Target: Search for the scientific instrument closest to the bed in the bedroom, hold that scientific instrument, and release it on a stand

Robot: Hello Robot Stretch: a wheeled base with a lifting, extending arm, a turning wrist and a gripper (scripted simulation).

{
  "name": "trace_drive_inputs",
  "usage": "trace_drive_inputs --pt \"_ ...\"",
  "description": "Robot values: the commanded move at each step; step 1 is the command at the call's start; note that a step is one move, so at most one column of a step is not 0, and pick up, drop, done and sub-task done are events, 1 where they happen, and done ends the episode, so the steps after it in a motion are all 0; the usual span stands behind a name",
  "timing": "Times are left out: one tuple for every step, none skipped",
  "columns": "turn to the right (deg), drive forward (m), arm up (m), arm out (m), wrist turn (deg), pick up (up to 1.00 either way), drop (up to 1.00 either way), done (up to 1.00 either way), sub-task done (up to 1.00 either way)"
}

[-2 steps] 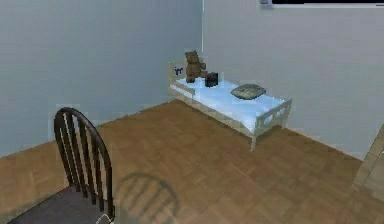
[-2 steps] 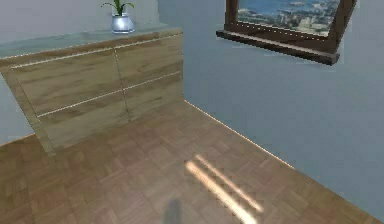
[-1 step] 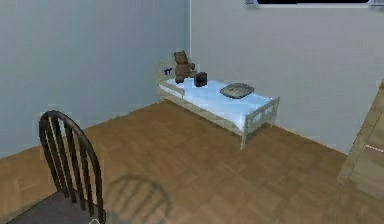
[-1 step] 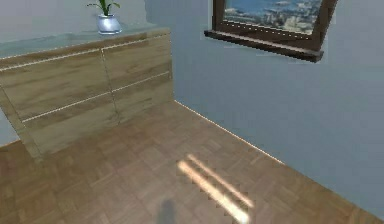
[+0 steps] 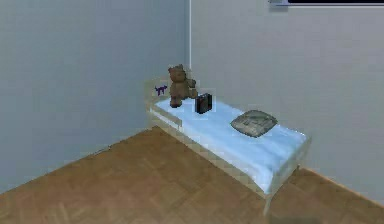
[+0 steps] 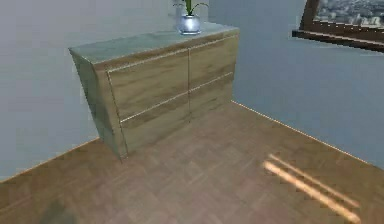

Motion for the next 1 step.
trace_drive_inputs --pt "-39.0 0.0 0.0 0.0 0.0 0.0 0.0 0.0 0.0"
